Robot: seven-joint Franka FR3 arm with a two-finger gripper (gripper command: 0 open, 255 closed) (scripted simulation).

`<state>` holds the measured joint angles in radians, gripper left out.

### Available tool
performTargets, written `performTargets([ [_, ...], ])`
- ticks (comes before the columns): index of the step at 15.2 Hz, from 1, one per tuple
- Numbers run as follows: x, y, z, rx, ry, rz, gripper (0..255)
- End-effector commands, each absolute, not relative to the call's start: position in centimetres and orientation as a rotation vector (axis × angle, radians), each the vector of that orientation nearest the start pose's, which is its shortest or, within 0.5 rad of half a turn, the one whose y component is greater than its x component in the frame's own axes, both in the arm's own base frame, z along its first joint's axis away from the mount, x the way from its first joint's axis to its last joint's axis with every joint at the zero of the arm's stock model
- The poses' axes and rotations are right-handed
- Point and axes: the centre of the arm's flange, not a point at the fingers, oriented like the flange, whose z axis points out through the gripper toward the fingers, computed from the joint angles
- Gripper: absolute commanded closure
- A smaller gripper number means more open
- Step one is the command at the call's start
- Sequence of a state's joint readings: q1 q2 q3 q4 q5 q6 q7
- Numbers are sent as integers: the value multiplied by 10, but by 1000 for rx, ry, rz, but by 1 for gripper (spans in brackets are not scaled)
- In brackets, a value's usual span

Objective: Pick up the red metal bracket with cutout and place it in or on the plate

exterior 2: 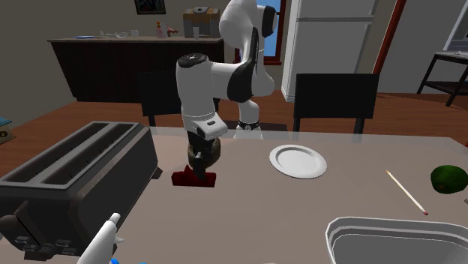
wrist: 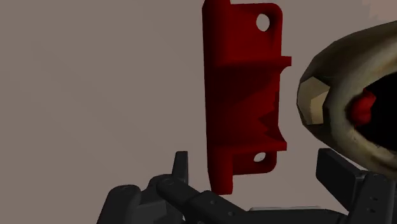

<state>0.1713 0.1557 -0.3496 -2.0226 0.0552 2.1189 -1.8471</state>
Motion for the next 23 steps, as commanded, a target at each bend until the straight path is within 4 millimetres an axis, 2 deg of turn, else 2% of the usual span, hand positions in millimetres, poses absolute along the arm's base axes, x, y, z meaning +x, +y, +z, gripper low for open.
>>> performTargets([
  [1, 566, -95, 363, 2137, 2357, -60, 0],
  [4, 565, -95, 344, 2137, 2357, -60, 0],
  [12, 565, -95, 344, 2137, 2357, -60, 0],
  [13, 565, -93, 344, 2137, 2357, -60, 255],
  [21, 563, -90, 344, 2137, 2357, -60, 255],
  [22, 565, -95, 344, 2137, 2357, -60, 255],
  [23, 565, -95, 350, 2137, 2357, -60, 255],
])
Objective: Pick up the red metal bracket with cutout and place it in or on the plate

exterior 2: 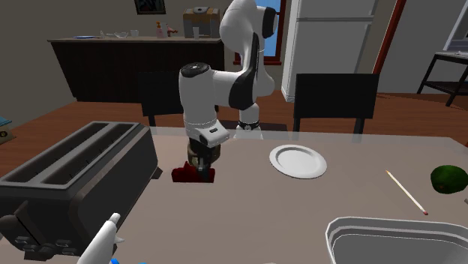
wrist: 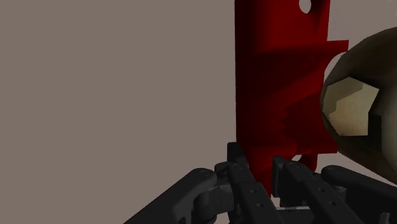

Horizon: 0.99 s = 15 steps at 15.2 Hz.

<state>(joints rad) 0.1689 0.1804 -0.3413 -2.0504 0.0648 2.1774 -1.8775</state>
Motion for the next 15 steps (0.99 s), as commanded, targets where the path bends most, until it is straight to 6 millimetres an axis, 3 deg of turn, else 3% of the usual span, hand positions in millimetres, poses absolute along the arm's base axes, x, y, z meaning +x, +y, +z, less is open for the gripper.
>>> performTargets([
  [1, 565, -95, 355, 2137, 2357, -60, 255],
  [15, 565, -95, 429, 2137, 2357, -60, 255],
])
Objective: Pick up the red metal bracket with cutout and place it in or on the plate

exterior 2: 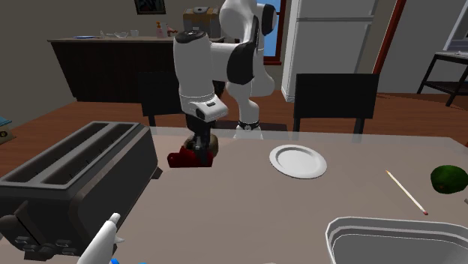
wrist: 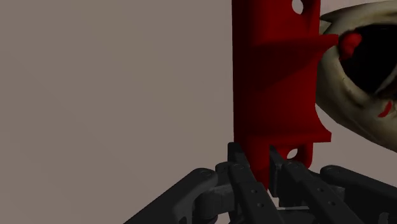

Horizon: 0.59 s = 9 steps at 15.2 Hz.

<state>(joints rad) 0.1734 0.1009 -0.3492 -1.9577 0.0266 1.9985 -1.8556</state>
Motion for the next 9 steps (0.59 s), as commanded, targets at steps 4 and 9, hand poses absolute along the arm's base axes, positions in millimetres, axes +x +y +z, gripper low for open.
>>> performTargets([
  [4, 550, -58, 432, 2137, 2357, -60, 255],
  [9, 523, 2, 433, 2137, 2357, -60, 255],
])
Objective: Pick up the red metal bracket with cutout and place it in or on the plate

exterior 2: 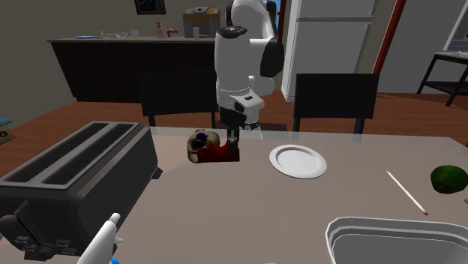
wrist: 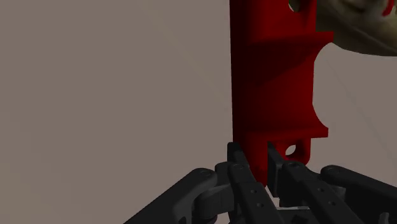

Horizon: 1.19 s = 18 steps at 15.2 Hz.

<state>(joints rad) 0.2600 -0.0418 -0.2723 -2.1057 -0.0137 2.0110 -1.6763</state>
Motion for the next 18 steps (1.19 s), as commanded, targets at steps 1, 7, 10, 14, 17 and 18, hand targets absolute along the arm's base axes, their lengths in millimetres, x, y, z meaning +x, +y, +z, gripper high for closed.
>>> performTargets([
  [1, 518, 14, 433, 2137, 2357, -60, 255],
  [7, 487, 87, 433, 2137, 2357, -60, 255],
  [10, 471, 123, 433, 2137, 2357, -60, 255],
  [14, 450, 172, 433, 2137, 2357, -60, 255],
  [17, 434, 208, 433, 2137, 2357, -60, 255],
  [18, 429, 220, 433, 2137, 2357, -60, 255],
])
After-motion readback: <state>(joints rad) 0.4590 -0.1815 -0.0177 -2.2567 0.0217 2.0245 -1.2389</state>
